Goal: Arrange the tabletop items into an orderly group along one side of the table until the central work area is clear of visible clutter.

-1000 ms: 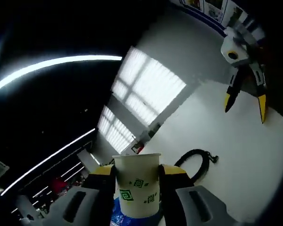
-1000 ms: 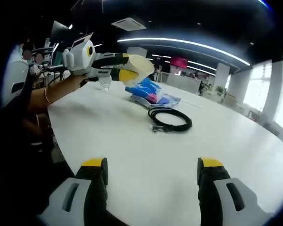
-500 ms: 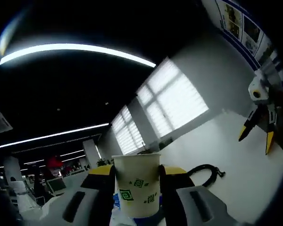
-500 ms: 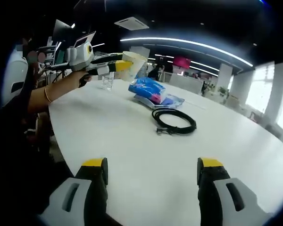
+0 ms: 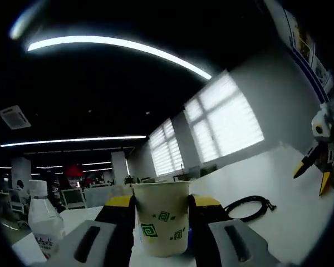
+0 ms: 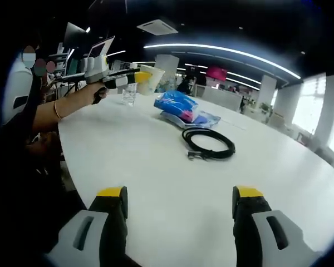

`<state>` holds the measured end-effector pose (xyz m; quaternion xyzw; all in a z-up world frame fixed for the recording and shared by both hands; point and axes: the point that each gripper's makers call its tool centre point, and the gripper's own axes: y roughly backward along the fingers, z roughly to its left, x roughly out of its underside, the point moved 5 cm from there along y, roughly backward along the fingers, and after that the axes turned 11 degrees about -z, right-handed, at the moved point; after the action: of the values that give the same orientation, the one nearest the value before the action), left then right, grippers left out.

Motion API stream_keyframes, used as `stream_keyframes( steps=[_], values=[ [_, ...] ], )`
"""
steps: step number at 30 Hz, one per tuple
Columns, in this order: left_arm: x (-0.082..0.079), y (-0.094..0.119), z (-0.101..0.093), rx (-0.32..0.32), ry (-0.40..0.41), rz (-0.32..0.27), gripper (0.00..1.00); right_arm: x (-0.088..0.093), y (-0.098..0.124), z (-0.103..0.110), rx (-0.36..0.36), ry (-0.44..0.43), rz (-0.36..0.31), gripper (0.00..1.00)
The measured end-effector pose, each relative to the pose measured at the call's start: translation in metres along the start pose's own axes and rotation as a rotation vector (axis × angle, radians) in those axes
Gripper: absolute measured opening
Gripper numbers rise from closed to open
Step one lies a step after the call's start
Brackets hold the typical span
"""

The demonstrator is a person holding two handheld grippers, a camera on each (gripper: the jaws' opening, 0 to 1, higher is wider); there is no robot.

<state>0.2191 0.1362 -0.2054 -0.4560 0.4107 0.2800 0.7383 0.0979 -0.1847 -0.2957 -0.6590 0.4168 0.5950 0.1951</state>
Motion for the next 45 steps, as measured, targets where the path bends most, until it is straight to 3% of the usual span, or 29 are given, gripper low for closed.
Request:
stream_keyframes(
  steps=[21, 33, 36, 45],
  values=[
    [0.027, 0.012, 0.035, -0.140, 0.097, 0.087, 0.37, -0.001, -0.004, 0.002, -0.004, -0.007, 0.008, 0.74],
    [0.048, 0.018, 0.052, -0.222, 0.106, 0.148, 0.37, -0.003, -0.007, 0.000, -0.006, -0.007, 0.002, 0.74],
    [0.052, 0.020, 0.055, -0.215, 0.027, 0.186, 0.37, -0.003, -0.007, -0.001, -0.006, -0.010, 0.002, 0.74],
    [0.063, 0.023, 0.057, -0.237, 0.075, 0.200, 0.37, -0.001, -0.008, -0.002, -0.004, -0.015, 0.009, 0.74]
  ],
)
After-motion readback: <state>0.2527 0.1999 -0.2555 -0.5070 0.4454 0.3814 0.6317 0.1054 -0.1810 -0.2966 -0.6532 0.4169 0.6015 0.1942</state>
